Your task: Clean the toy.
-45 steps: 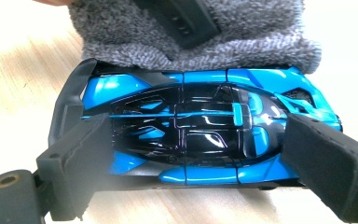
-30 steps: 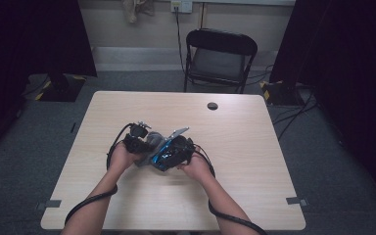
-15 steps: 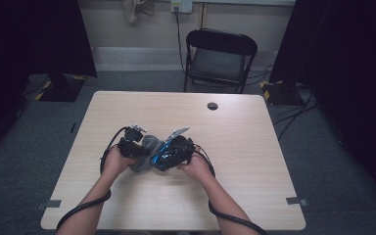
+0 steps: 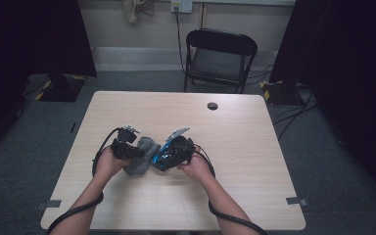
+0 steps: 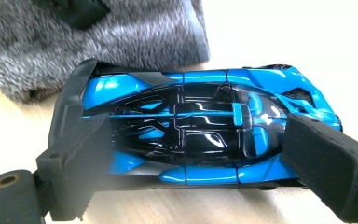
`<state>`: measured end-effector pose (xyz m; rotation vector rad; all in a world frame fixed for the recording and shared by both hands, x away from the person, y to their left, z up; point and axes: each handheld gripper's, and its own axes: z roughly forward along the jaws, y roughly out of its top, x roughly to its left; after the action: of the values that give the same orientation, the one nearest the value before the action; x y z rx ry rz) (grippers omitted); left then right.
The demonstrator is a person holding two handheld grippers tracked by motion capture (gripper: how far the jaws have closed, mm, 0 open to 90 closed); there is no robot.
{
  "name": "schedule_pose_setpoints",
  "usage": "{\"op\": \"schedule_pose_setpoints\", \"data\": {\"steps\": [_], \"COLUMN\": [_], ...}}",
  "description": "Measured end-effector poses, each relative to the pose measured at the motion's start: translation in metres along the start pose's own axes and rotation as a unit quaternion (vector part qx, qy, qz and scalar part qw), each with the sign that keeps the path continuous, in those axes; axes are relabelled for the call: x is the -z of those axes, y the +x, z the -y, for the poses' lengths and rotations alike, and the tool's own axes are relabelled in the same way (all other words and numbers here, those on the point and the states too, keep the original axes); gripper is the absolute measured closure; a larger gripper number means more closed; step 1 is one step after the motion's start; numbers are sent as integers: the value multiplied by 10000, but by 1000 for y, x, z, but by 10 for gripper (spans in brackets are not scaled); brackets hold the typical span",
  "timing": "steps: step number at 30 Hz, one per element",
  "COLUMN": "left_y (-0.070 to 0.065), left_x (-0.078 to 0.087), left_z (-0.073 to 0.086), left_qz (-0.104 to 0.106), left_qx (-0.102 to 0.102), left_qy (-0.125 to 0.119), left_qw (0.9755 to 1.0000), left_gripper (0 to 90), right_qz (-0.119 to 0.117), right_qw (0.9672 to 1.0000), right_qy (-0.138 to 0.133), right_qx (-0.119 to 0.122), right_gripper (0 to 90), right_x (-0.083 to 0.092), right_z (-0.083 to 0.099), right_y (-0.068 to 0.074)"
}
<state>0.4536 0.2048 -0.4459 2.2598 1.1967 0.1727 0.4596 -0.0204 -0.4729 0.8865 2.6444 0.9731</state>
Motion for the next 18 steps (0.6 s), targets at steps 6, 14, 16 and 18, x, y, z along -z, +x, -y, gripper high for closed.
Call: {"op": "schedule_pose_setpoints", "data": {"steps": [6,14,16,18], "left_y": [4,12,12,11], "left_x": [13,12,11,8], "left_z": [-11,-31,-36,-43], "left_qz": [-121,-198,-217,-232], "left_qx": [58,223,215,120], "left_qy": [-169,-306,-326,-279], "left_qw": [9998,9991,9990,9993], "left_gripper": [781,778,778,777], "right_qz": [1,-3,-6,-12], "right_qw": [10000,10000,10000,10000], "right_qy": [-9,-10,-29,-55], "right_qx": [-7,-6,-5,6], "right_gripper": [86,86,86,86], "right_x": [0,0,0,0], "right_z": [0,0,1,1], "right_y": [0,0,0,0]}}
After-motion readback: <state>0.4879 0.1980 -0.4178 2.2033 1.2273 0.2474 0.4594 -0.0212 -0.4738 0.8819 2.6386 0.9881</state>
